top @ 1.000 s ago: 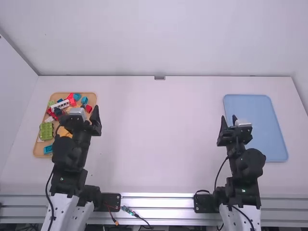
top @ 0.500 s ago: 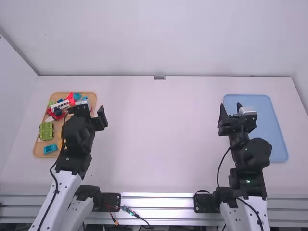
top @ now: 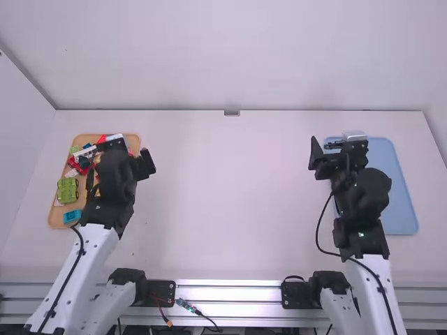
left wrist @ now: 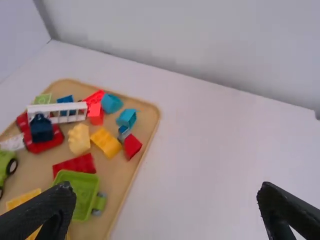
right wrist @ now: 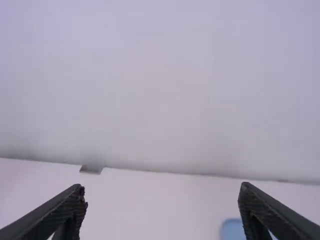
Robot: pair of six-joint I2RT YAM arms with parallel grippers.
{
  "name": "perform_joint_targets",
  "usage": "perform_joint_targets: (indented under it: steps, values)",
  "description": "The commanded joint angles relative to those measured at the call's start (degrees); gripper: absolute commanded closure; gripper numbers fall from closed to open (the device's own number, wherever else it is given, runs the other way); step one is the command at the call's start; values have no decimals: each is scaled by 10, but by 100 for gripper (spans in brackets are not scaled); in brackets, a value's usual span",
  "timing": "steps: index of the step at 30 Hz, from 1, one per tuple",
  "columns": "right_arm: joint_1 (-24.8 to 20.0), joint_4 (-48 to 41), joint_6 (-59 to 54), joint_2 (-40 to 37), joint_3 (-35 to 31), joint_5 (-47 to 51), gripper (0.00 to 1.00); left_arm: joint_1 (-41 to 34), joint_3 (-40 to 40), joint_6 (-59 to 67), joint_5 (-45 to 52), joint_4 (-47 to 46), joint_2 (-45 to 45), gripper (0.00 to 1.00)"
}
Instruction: Assemble lego blocks to make yellow taxi
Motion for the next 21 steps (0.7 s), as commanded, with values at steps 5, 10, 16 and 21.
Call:
perform_joint_targets:
  steps: [5, 10, 16, 21]
  values:
    - [4, 1, 2, 65, 12, -1, 7, 51, 60, -18, -4, -41, 47, 1]
    - [2, 5, 2, 108, 12, -1, 1, 87, 95, -27, 23, -76, 82, 1]
    - [2, 6, 2, 152, 12, -1, 1, 132, 133, -20, 28, -122, 121, 1]
    - [2, 21, 3, 180, 12, -1, 1, 170, 152, 18, 65, -160, 141, 1]
